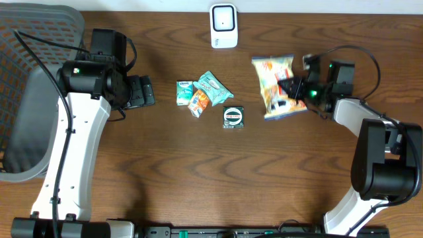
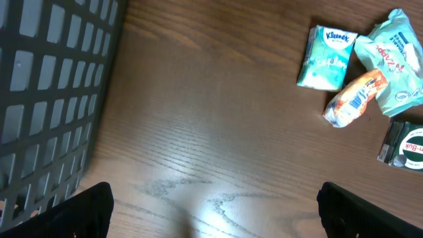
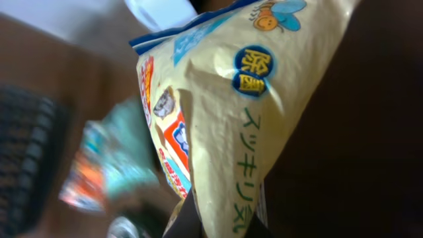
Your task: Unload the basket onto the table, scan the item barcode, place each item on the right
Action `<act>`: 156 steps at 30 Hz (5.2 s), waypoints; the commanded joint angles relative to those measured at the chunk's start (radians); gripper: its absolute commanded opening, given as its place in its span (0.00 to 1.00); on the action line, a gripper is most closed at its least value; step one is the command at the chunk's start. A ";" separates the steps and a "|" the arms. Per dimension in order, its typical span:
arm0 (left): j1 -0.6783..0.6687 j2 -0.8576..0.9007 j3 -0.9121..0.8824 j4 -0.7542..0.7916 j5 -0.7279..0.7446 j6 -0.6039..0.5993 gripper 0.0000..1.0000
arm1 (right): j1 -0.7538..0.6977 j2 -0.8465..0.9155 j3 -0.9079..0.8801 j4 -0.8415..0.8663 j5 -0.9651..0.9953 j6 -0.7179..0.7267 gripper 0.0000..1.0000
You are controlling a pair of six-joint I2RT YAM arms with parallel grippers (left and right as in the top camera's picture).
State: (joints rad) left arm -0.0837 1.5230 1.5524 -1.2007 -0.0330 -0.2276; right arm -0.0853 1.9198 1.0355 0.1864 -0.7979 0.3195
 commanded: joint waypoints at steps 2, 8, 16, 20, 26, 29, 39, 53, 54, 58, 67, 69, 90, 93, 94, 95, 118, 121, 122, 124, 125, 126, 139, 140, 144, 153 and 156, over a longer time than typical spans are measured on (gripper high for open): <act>0.005 0.002 -0.002 -0.003 -0.010 0.014 0.98 | 0.040 -0.031 0.069 0.293 -0.004 0.347 0.01; 0.005 0.002 -0.002 -0.003 -0.010 0.014 0.98 | 0.179 -0.029 0.077 0.402 0.373 0.398 0.01; 0.005 0.002 -0.002 -0.003 -0.010 0.014 0.98 | 0.318 0.051 0.379 0.292 0.511 0.234 0.01; 0.005 0.002 -0.002 -0.003 -0.010 0.014 0.98 | 0.334 0.212 0.628 0.106 0.531 0.203 0.01; 0.005 0.002 -0.002 -0.003 -0.010 0.014 0.98 | 0.344 0.395 0.763 0.096 0.395 0.234 0.01; 0.005 0.002 -0.002 -0.003 -0.010 0.014 0.98 | 0.353 0.417 0.763 0.054 0.396 0.232 0.01; 0.005 0.002 -0.002 -0.003 -0.010 0.014 0.98 | 0.339 0.370 0.764 0.045 0.395 0.187 0.01; 0.005 0.002 -0.002 -0.003 -0.010 0.014 0.98 | 0.108 0.099 0.764 -0.370 0.654 -0.073 0.01; 0.005 0.002 -0.002 -0.003 -0.010 0.014 0.98 | 0.088 0.093 0.764 -0.411 0.695 -0.096 0.01; 0.005 0.002 -0.002 -0.003 -0.010 0.014 0.98 | -0.053 0.099 0.762 -0.644 0.930 -0.244 0.01; 0.005 0.002 -0.002 -0.003 -0.010 0.014 0.98 | -0.323 0.175 0.753 -0.822 0.972 -0.314 0.79; 0.005 0.002 -0.002 -0.003 -0.010 0.014 0.98 | -0.367 0.190 0.753 -0.855 0.838 -0.314 0.99; 0.005 0.002 -0.002 -0.003 -0.010 0.014 0.98 | -0.047 0.141 0.743 -1.165 0.127 -0.269 0.98; 0.005 0.002 -0.002 -0.003 -0.010 0.014 0.98 | 0.046 0.141 0.723 -1.252 0.273 -0.291 0.87; 0.005 0.002 -0.002 -0.003 -0.010 0.014 0.98 | 0.087 0.141 0.707 -1.271 0.329 -0.291 0.82; 0.005 0.002 -0.002 -0.003 -0.010 0.014 0.98 | 0.133 0.141 0.683 -1.276 0.361 -0.291 0.80; 0.005 0.002 -0.002 -0.003 -0.010 0.014 0.98 | 0.422 0.141 0.304 -0.921 0.350 0.033 0.57; 0.005 0.002 -0.002 -0.003 -0.010 0.014 0.98 | 0.434 0.141 0.263 -0.847 0.310 0.045 0.56; 0.005 0.002 -0.002 -0.003 -0.010 0.014 0.98 | 0.440 0.141 0.251 -0.827 0.305 0.072 0.51; 0.005 0.002 -0.002 -0.003 -0.010 0.014 0.97 | 0.449 0.141 0.239 -0.815 0.305 0.086 0.33; 0.005 0.002 -0.002 -0.003 -0.010 0.014 0.98 | 0.453 0.141 0.237 -0.815 0.305 0.085 0.23; 0.005 0.002 -0.002 -0.003 -0.010 0.014 0.98 | 0.454 0.141 0.237 -0.817 0.305 0.084 0.12; 0.005 0.002 -0.002 -0.003 -0.010 0.014 0.98 | 0.348 0.007 0.261 -0.862 0.238 0.006 0.01; 0.005 0.002 -0.002 -0.003 -0.010 0.014 0.98 | 0.348 -0.006 0.261 -0.863 0.238 -0.006 0.01; 0.005 0.002 -0.002 -0.003 -0.010 0.014 0.98 | 0.407 -0.105 0.261 -0.863 0.373 -0.037 0.09; 0.005 0.002 -0.002 -0.003 -0.010 0.014 0.98 | 0.676 -0.097 0.260 -0.851 0.828 -0.035 0.90; 0.005 0.002 -0.002 -0.003 -0.010 0.014 0.98 | 0.761 -0.066 0.260 -0.856 1.025 0.028 0.99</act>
State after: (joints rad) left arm -0.0837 1.5230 1.5524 -1.2003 -0.0326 -0.2276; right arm 0.6186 1.8179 1.2964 -0.6632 -0.0216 0.2939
